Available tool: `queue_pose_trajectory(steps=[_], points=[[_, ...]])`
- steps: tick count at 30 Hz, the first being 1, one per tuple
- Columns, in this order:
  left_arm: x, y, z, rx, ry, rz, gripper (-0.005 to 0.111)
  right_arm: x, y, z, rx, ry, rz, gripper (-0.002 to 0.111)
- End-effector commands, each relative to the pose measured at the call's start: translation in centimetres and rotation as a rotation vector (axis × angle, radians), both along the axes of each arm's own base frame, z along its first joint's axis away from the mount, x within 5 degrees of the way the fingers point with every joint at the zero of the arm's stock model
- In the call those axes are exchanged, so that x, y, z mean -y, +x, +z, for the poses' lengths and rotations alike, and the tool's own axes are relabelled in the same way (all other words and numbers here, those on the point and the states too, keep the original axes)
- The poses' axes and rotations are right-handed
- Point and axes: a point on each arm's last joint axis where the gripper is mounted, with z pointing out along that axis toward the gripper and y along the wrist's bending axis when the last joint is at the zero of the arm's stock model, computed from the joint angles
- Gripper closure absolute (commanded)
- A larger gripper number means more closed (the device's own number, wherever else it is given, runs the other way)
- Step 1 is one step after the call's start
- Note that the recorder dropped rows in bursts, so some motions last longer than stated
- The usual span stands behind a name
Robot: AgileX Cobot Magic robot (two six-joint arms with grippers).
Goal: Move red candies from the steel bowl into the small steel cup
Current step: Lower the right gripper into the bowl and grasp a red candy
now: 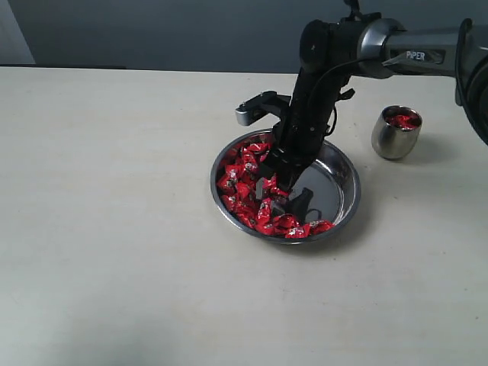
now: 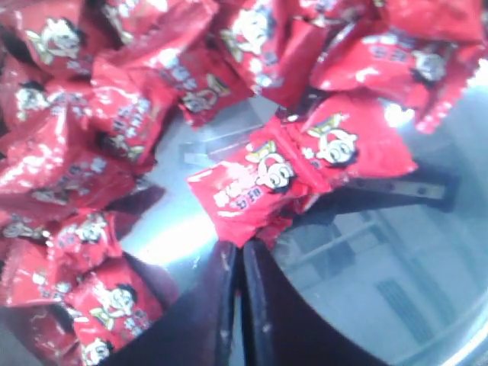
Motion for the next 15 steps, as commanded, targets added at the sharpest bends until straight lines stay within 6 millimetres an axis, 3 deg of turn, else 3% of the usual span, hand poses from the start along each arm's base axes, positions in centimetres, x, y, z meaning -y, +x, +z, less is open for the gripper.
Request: queue_pose_trajectory(steps=[1,6,15], points=[[0.1,0.0,0.1,0.009,-0.006,-0.010,0.106,0.9,0.3,2.9,0.070,-0.003,-0.015,0.106],[0.1,0.0,0.1,0.009,-0.006,-0.010,0.106,1.4,0.1,4.6,0.071,0.022,-0.037,0.106],[0.1,0.0,0.1,0.009,-0.006,-0.010,0.106,1.9,-0.1,3.8,0.036,-0.042,-0.018,0.104]])
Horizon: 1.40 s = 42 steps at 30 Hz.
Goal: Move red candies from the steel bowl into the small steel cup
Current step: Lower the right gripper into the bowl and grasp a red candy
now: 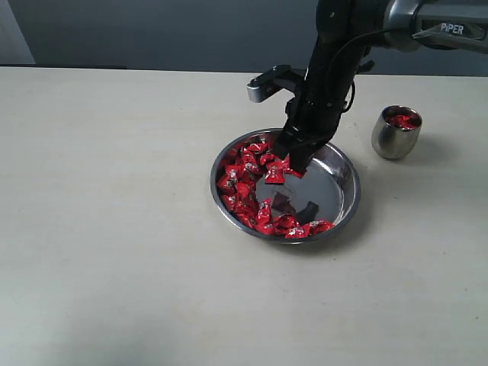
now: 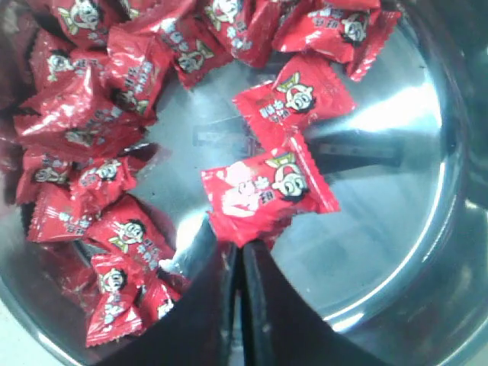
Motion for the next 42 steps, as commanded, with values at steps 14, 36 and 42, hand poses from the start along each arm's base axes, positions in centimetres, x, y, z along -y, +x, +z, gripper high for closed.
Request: queue_pose_trajectory(steps=[14,36,42], points=[[0.1,0.0,0.1,0.009,-0.006,-0.010,0.106,0.3,0.3,-2.1,-0.051,-0.028,-0.010,0.072],[0.1,0.0,0.1,0.009,-0.006,-0.010,0.106,-0.4,1.2,-3.4,0.021,0.006,-0.058,0.072],[0.1,0.0,0.1,0.009,-0.006,-0.010,0.106,-0.4,1.2,-3.4,0.025,0.009,-0.055,0.072]])
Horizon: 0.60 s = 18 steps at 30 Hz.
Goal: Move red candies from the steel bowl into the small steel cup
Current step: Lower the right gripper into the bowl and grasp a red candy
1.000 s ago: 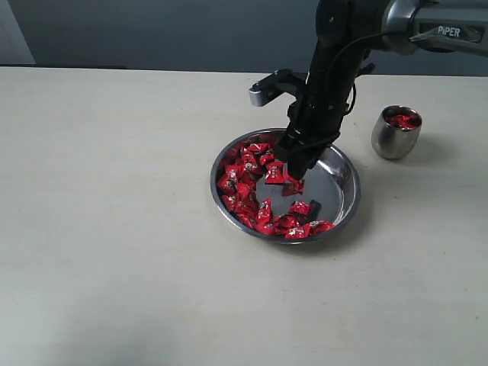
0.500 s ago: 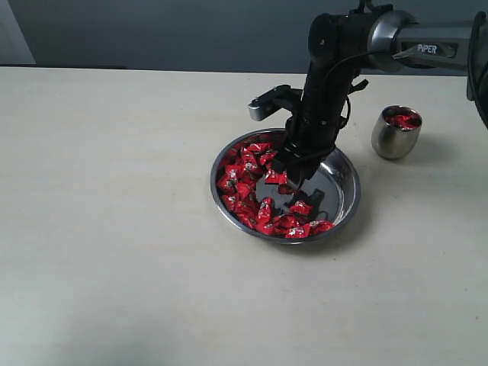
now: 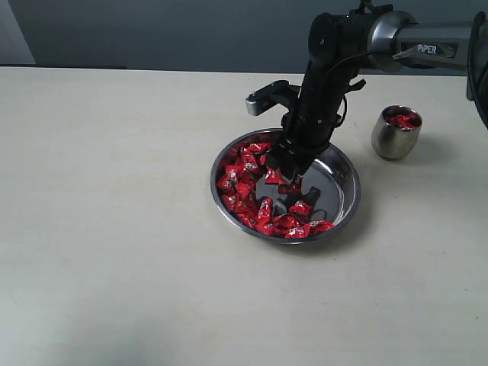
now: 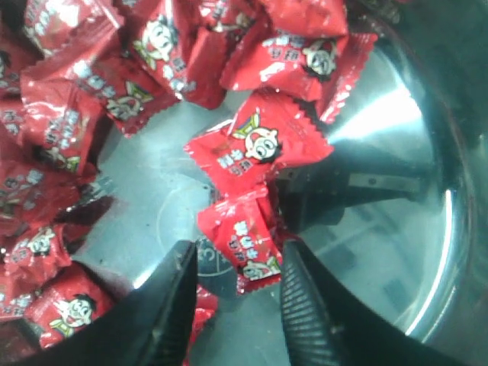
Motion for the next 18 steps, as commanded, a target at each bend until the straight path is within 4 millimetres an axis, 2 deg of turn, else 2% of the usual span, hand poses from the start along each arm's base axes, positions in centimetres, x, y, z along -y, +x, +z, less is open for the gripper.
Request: queue_pose_trajectory(steps=[1,18], points=[[0.06,-0.02,0.09,0.009,-0.006,-0.010,0.106,0.00,0.09,0.28,0.012,0.009,0.006,0.072],[0.06,-0.02,0.09,0.009,-0.006,-0.010,0.106,-0.11,0.42,0.30,0.047,0.020,-0.001,0.072]])
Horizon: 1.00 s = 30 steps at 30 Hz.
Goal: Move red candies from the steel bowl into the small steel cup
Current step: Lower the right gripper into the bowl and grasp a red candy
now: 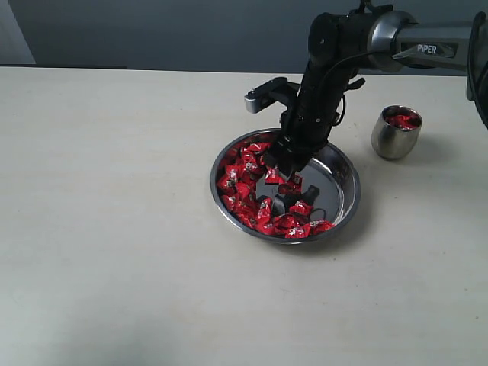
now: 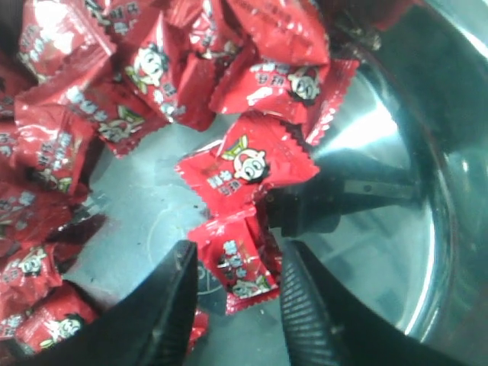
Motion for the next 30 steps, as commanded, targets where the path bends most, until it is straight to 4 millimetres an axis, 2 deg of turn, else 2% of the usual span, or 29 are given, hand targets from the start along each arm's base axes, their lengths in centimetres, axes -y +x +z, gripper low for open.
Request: queue_pose_trajectory(steps=[1,19,25,28,30], points=[[0.1,0.0,0.1,0.009,-0.006,-0.010,0.106,0.0,0.1,0.3,0.016,0.007,0.004,0.072],[0.1,0.0,0.1,0.009,-0.006,-0.010,0.106,-0.1,0.1,0.3,0.012,0.020,-0.007,0.072],[0.1,0.0,0.1,0.009,-0.006,-0.010,0.106,0.0,-1.0,0.4,-0.107,0.006,0.007,0.072],[0.1,0.0,0.1,0.009,-0.006,-0.010,0.106,-1.4,-1.9,0.7,-0.190,0.105,-0.013,0.072],[0.1,0.0,0.1,0.009,-0.006,-0.010,0.106,-2.1,-2.3,0.7,-0.186,0.090,0.012,0.072]])
